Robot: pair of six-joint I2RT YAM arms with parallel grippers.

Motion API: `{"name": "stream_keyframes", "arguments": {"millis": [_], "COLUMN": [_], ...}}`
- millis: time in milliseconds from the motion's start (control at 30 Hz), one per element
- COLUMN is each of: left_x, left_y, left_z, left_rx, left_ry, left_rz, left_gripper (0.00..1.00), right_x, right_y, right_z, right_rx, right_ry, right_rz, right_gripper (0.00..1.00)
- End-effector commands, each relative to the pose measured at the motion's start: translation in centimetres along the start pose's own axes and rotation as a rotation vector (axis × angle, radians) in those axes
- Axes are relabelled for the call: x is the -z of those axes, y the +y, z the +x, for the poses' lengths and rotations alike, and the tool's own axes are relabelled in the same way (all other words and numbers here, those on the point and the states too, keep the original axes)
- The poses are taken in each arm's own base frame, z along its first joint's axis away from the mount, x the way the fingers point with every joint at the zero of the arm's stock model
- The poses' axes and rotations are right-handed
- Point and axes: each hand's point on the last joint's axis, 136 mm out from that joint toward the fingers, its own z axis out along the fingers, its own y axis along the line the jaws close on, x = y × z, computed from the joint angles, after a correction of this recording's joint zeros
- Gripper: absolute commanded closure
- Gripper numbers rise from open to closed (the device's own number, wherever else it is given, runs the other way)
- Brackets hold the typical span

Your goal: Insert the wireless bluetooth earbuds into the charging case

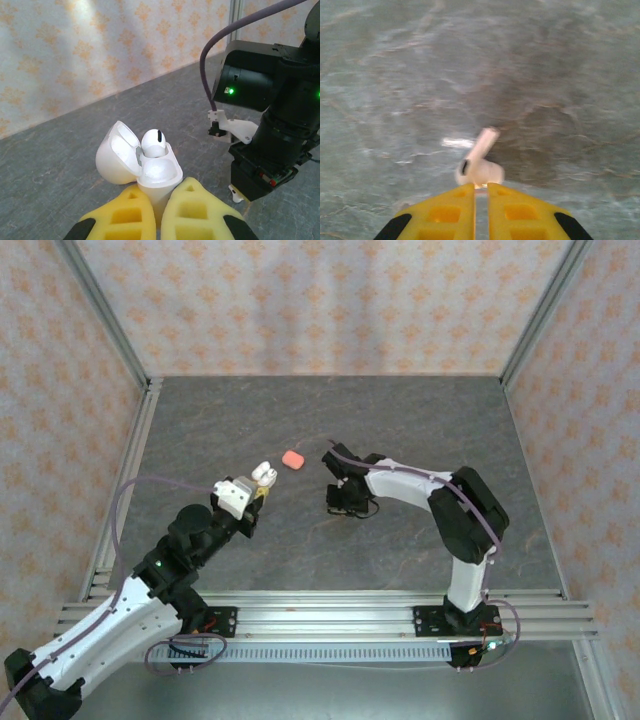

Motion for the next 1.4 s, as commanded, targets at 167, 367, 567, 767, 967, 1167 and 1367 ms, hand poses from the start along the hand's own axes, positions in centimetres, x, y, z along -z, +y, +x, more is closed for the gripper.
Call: {"name": "stream_keyframes", "arguments": {"millis": [167,367,567,767,967,1167,1367], "left_x": [-0.6,-0.8,-0.8,-0.8,-0.9,-0.9,-0.9], "left_y": [-0.6,-0.9,-1.0,-1.1,-1.2,-1.3,-1.2], "left_z": [-1.3,-1.3,-1.2,-1.1,-1.0,-0.9,-0.7], "left_rx": [0.015,0.009,0.010,0.009,0.012,0.013,0.011], "left_ry": [-0.035,-0.030,-0.024,-0.021,-0.020,-0.016,-0.012], "left_rz": [0.032,0.050,0.055,0.062,0.069,0.071,0.066], "left_gripper": [1.00,1.00,1.00,1.00,1.00,1.00,1.00], "right_x": [1.9,4.0,4.9,4.1,2.0,1.0,0.6], "right_y": [-3.1,-2.8,-2.5,-1.9,-1.2,-1.3,-1.6], "right_z": [-0.9,-1.3,-1.5,-1.5,-1.7,-2.3,-2.5], "right_rx": [-0.059,0.062,0.015,-0.137,-0.184,-0.194,-0.187], "right_ry": [-0.058,-0.142,-0.230,-0.262,-0.223,-0.207,-0.205], "right_rz": [0.020,0.098,0.093,-0.005,-0.031,-0.001,0.020], "right_gripper": [0.87,0.81,0.70,0.64,0.64,0.64,0.65]}}
